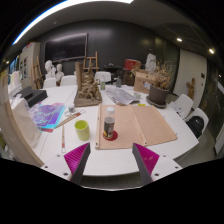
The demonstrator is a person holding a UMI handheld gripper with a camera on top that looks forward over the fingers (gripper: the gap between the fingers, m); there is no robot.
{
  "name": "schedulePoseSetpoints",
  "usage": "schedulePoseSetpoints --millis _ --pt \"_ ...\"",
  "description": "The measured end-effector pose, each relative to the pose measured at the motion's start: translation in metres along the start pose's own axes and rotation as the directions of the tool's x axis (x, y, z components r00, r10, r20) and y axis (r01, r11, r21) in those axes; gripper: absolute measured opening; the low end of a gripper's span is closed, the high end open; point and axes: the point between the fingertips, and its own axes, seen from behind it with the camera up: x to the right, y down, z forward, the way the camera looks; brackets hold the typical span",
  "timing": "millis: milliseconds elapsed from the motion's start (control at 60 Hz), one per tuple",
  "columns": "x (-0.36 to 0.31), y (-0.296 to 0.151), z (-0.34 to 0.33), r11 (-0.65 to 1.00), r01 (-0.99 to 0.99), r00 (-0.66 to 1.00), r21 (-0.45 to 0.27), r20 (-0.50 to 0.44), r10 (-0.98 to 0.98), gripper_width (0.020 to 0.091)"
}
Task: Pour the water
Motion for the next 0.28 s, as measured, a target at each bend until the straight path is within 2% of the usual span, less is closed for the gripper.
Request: schedulePoseSetpoints --millis 283 --pt "0.0094 -0.0051 0.0051 1.000 0.013 1.000 0.010 -0.019 -0.013 0.0860"
